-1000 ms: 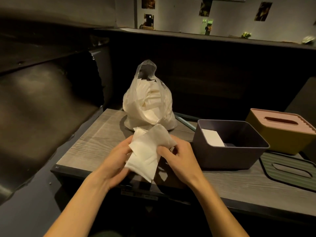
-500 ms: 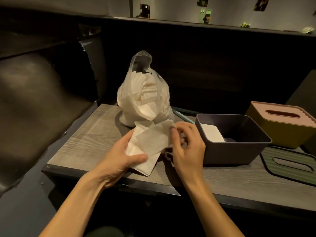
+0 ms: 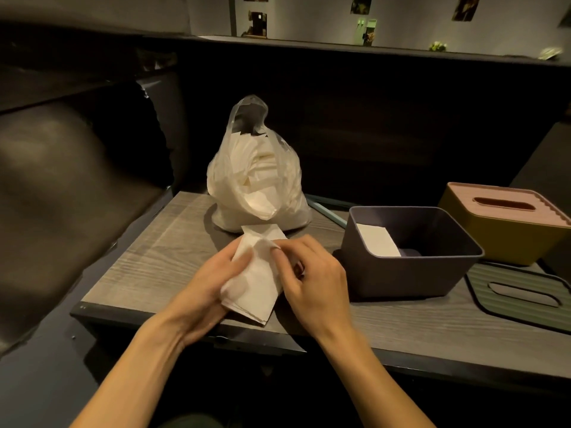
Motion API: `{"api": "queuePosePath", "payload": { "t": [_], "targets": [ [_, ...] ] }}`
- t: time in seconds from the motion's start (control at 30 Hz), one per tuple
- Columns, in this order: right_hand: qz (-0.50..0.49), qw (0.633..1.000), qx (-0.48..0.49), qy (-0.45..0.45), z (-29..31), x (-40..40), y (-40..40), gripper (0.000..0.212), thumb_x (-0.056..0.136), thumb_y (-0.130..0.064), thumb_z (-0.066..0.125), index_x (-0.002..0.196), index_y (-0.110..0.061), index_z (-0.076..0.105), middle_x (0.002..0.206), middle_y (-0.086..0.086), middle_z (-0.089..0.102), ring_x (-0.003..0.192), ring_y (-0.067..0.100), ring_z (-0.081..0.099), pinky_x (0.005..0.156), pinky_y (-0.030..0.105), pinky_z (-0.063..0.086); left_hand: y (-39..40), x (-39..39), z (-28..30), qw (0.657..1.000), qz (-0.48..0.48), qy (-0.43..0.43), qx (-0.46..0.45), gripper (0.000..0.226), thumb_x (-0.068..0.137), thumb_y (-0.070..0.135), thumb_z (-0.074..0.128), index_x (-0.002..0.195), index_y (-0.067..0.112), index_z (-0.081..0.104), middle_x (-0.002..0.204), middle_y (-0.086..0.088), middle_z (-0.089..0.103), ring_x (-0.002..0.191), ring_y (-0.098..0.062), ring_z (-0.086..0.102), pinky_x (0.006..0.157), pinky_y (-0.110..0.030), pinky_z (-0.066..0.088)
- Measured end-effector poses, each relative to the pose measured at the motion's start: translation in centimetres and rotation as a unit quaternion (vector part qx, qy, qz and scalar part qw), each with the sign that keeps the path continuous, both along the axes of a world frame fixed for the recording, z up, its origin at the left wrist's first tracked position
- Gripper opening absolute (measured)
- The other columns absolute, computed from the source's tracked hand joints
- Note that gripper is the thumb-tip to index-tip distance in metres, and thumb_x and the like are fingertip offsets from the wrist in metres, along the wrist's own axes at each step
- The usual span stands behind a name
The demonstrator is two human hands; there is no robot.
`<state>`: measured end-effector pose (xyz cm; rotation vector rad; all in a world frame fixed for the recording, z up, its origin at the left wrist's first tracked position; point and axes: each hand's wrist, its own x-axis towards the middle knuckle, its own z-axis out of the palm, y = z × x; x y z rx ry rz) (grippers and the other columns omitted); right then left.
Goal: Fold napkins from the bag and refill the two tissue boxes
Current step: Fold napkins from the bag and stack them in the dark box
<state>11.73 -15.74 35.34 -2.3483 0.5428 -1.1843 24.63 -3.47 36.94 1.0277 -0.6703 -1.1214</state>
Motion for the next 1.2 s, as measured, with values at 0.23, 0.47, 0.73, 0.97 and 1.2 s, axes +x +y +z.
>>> {"api": "queuePosePath", "payload": {
  "t": [0.23,0.47,0.73,0.97,1.2],
  "targets": [
    [0.018,0.944,0.323,-0.069,0.7,-1.3,-0.7,0.021,0.105,-0.039,0.056,0.118,-0.033,0.072,0.111,-0.016,0.073,0.106,-0.003,0.066,0.086,0.018,0.052,0.3,0.1,-0.6,0.995,0.026,-0.098,0.015,0.056,0.078,0.005,0.076,0.131,0.018,0.066,0.123,-0.015,0.073,0.108,-0.030,0.073,0.082,-0.031,0.060],
    [0.110,0.916,0.367,-0.117,1.1,-1.2,-0.9,0.013,0.102,-0.022,0.066,0.107,-0.017,0.077,0.101,-0.004,0.077,0.098,0.015,0.072,0.084,0.031,0.058,0.3,-0.2,-0.7,0.982,0.020,-0.187,0.019,0.049,0.080,0.006,0.081,0.122,0.030,0.072,0.120,-0.009,0.075,0.111,-0.029,0.071,0.090,-0.031,0.059],
    [0.032,0.945,0.195,-0.260,3.1,-0.6,0.0,0.015,0.102,-0.015,0.065,0.105,-0.030,0.068,0.100,-0.012,0.069,0.095,0.017,0.068,0.075,0.033,0.059,0.2,0.1,-0.6,0.990,0.021,-0.132,0.038,0.057,0.080,0.013,0.077,0.135,0.020,0.062,0.123,-0.014,0.073,0.111,-0.030,0.072,0.086,-0.033,0.060],
    [0.070,0.874,0.418,-0.239,2.9,-0.6,1.5,0.009,0.094,-0.013,0.074,0.102,-0.014,0.070,0.094,0.002,0.072,0.072,0.017,0.065,0.058,0.026,0.056,0.1,0.1,0.2,0.996,0.079,0.035,0.030,0.036,0.100,0.016,0.056,0.136,0.010,0.060,0.128,-0.018,0.070,0.118,-0.033,0.069,0.099,-0.048,0.056],
    [0.002,0.912,0.385,-0.140,0.8,0.6,2.5,0.008,0.094,-0.021,0.076,0.095,-0.027,0.071,0.089,-0.014,0.072,0.078,0.006,0.069,0.068,0.023,0.057,0.2,-0.2,0.5,0.994,0.071,0.074,0.030,0.046,0.103,0.041,0.050,0.136,0.010,0.062,0.131,-0.016,0.070,0.124,-0.030,0.066,0.107,-0.049,0.046]
  ]
}}
